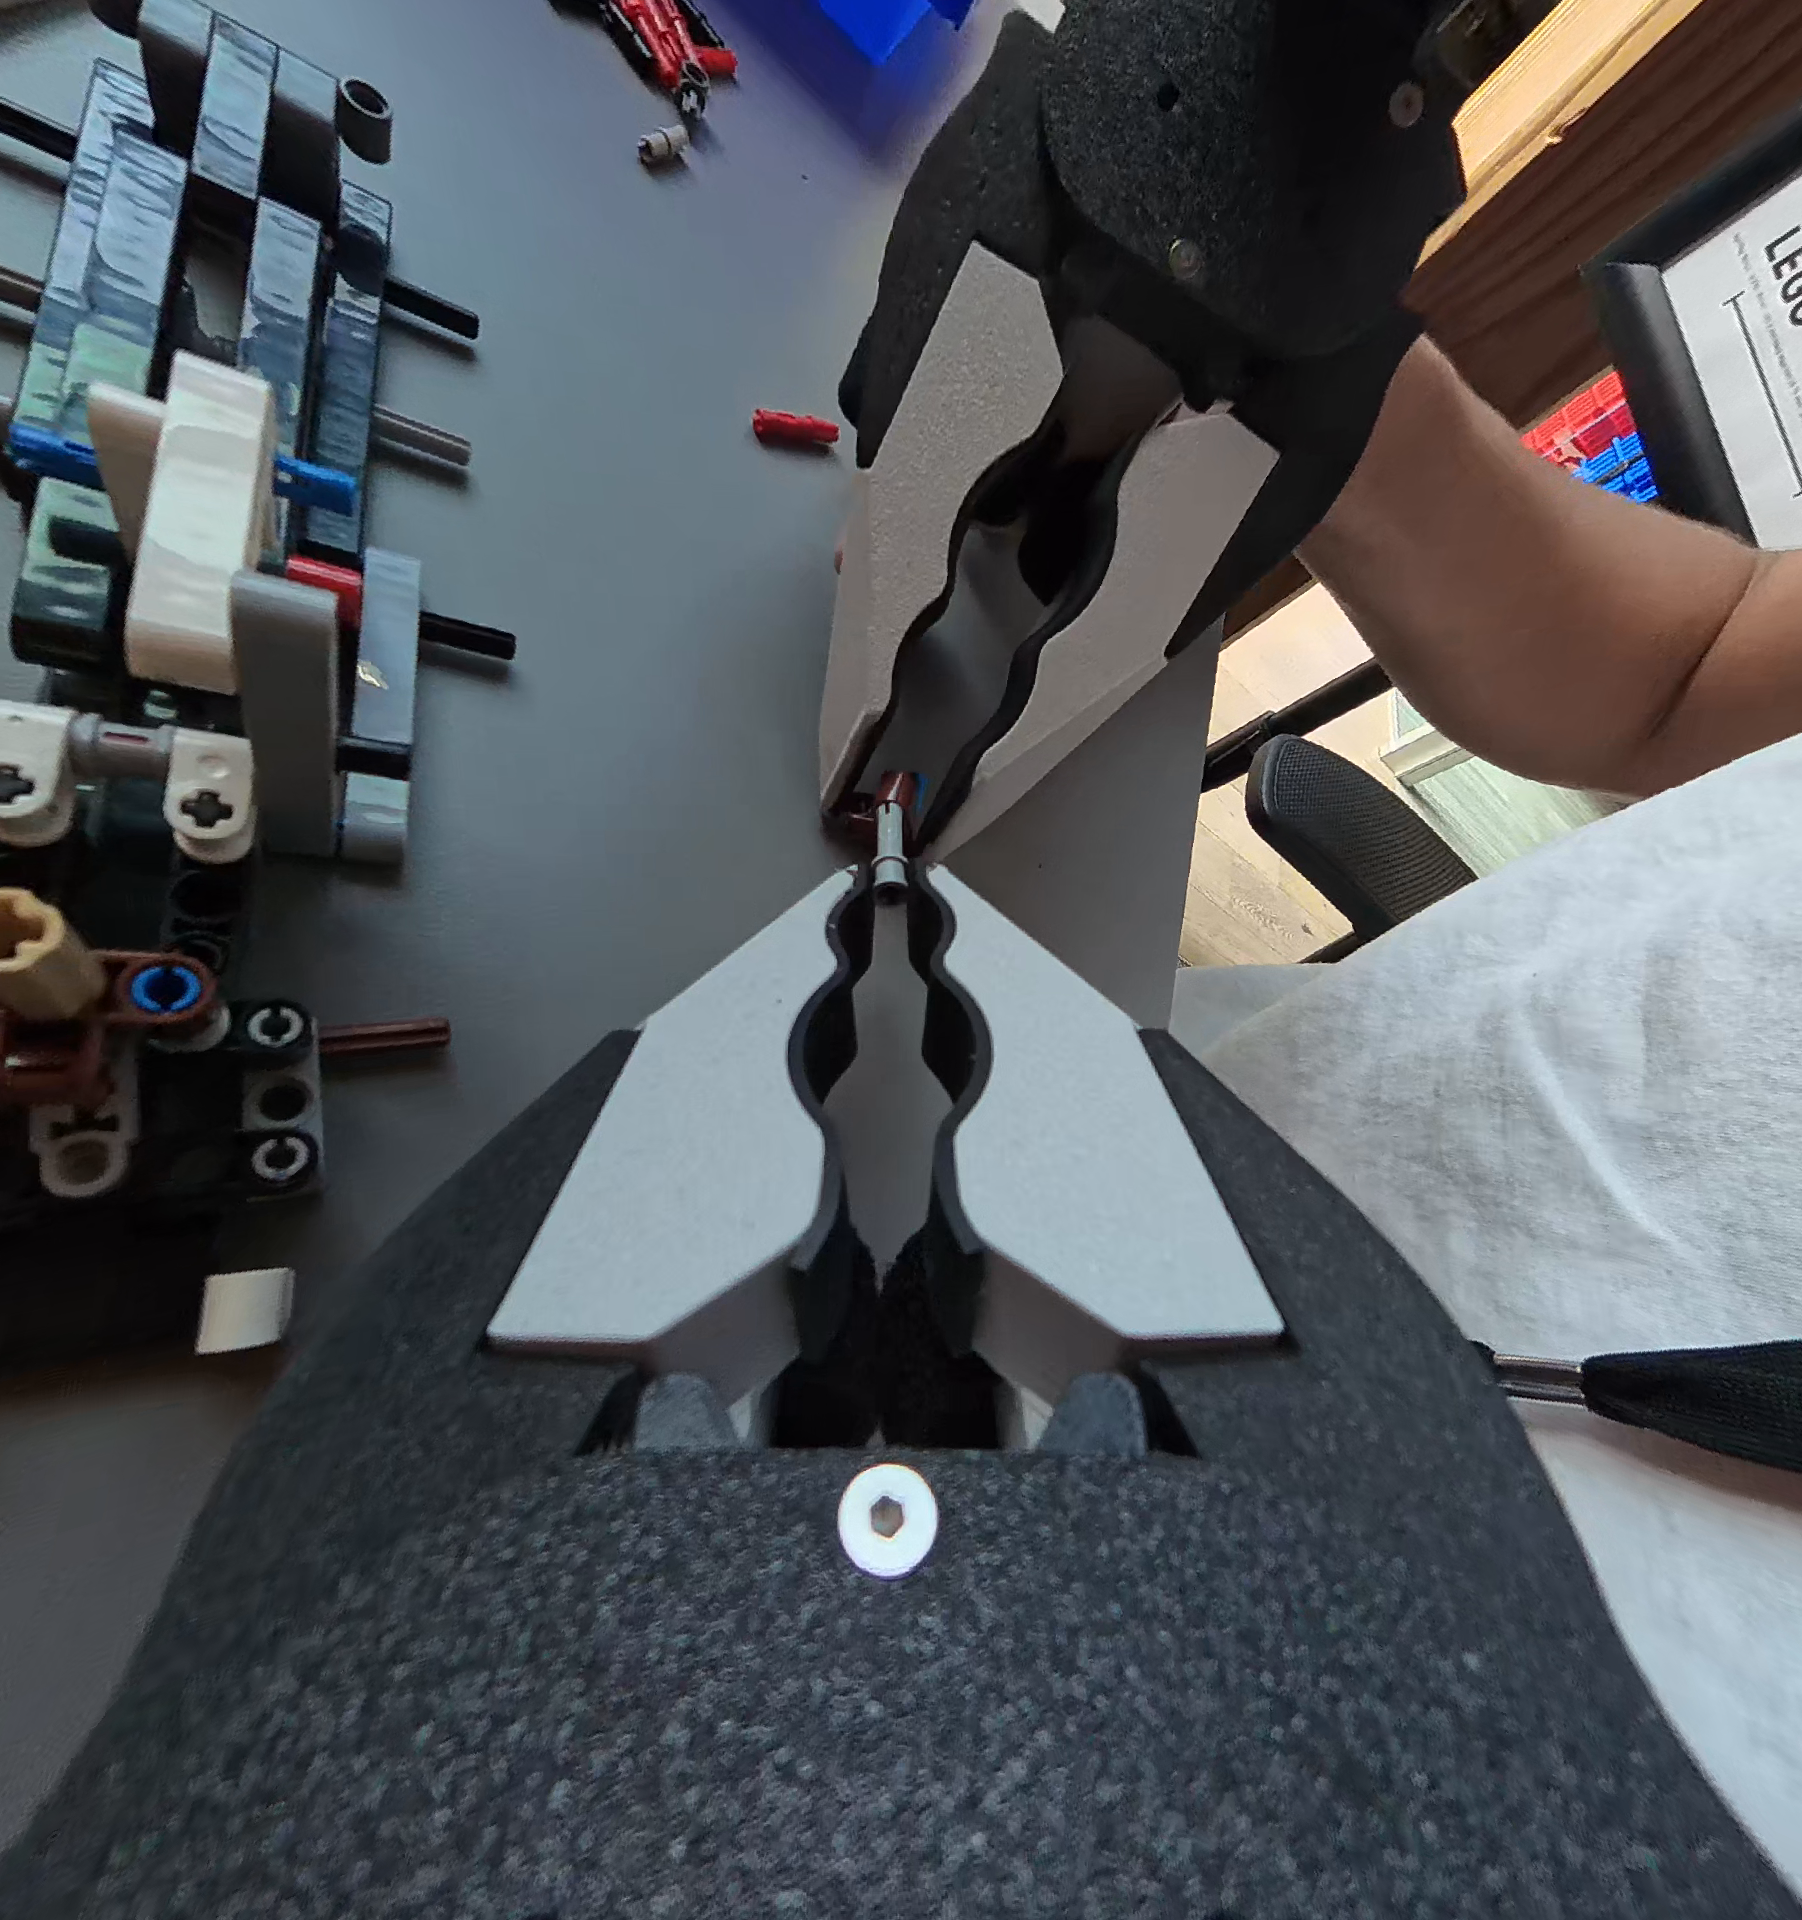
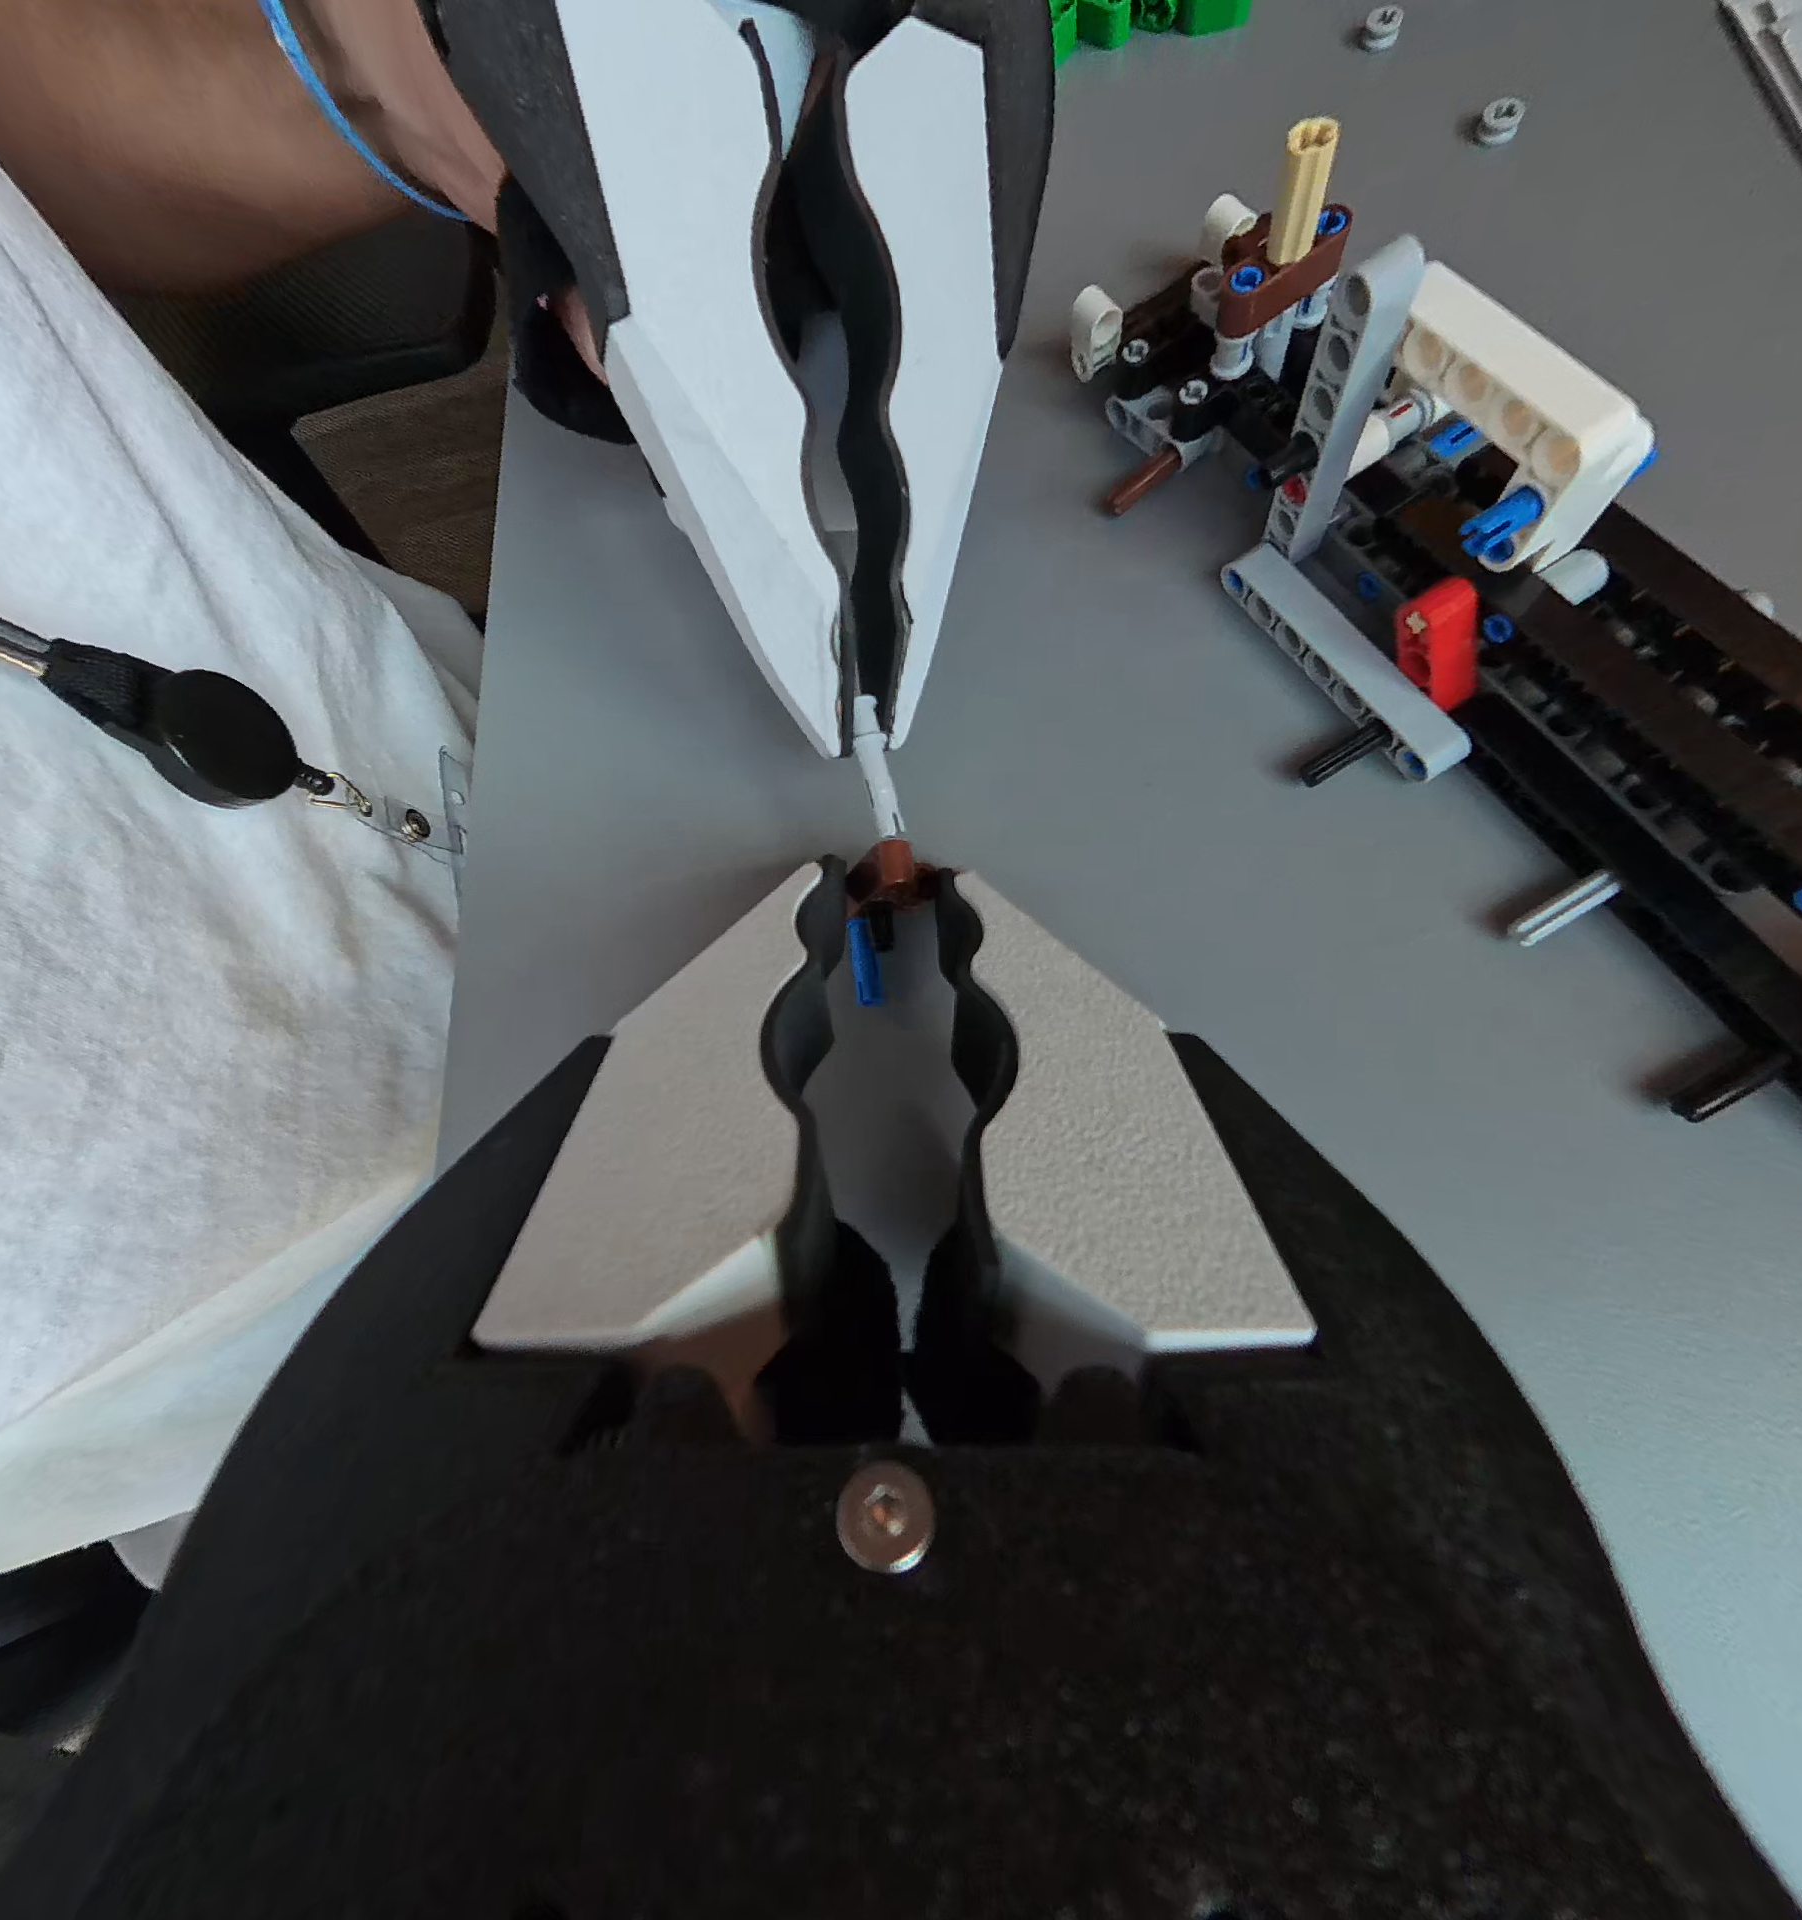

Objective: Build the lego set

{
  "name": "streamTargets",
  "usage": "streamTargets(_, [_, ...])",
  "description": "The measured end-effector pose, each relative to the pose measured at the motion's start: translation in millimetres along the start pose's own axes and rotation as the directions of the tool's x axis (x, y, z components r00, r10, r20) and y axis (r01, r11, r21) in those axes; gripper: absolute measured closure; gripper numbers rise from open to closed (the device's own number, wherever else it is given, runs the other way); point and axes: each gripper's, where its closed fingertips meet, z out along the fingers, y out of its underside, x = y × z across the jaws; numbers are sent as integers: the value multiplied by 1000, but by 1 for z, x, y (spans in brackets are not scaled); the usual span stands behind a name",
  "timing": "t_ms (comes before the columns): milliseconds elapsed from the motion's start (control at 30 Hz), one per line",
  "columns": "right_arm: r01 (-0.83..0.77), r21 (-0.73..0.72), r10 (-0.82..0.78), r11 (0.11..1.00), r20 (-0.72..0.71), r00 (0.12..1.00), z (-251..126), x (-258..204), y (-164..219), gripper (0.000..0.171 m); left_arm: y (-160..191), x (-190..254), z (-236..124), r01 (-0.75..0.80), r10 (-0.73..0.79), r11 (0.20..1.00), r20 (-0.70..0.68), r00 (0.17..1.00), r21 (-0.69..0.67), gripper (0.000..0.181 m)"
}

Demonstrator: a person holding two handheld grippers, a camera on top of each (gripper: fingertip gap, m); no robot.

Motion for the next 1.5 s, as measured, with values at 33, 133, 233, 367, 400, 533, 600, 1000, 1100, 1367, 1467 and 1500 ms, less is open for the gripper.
streamTargets(33, [4, -2, -4, 1000, 6, 1000, 0, -1, 0, 155, 0, 0, 0, 1, -1, 1000, 0, 1000, -4, 177])
streamTargets(133, [-2, -5, 2, 1000, 23, 1000, 1, -2, 0, 155, 3, 1, 3, -9, 9, 1000, -1, 1000, -25, 177])
streamTargets(233, [2, -7, -2, 1000, 25, 1000, 1, -2, 0, 155, 3, 1, 3, 0, 0, 1000, -11, 1000, -28, 177])
streamTargets(367, [3, -7, -3, 1000, 25, 1000, 1, -2, 0, 155, 2, 1, 3, -2, 2, 1000, -20, 1000, -30, 177])
streamTargets(400, [3, -7, -3, 1000, 23, 1000, 1, -2, 0, 155, 2, 1, 3, -2, 2, 1000, -22, 1000, -29, 177])
streamTargets(533, [9, -6, -9, 1000, 13, 1000, 1, -2, 0, 155, 2, 1, 2, -2, 2, 1000, -21, 1000, -26, 177])
streamTargets(600, [4, -5, -4, 1000, 15, 1000, 1, -2, 0, 155, 2, 1, 3, -4, 4, 1000, -20, 1000, -26, 177])
streamTargets(1000, [-16, -8, 16, 1000, 40, 999, 1, -3, 0, 155, 3, 1, 3, -182, 184, 982, 39, 982, -55, 177])
streamTargets(1100, [-17, -8, 18, 1000, 38, 999, 1, -3, 0, 155, 3, 1, 2, -284, 289, 956, 72, 955, -70, 177])
streamTargets(1367, [-18, -8, 18, 1000, 39, 999, 1, -3, 0, 155, 3, 0, 3, -462, 472, 882, 138, 871, -96, 177])
streamTargets(1467, [-18, -8, 18, 1000, 41, 999, 1, -3, 0, 155, 2, 0, 3, -576, 588, 809, 178, 789, -119, 177])
streamTargets(1500, [-18, -8, 18, 1000, 41, 999, 1, -3, 0, 155, 3, -1, 3, -599, 612, 791, 181, 770, -124, 177])
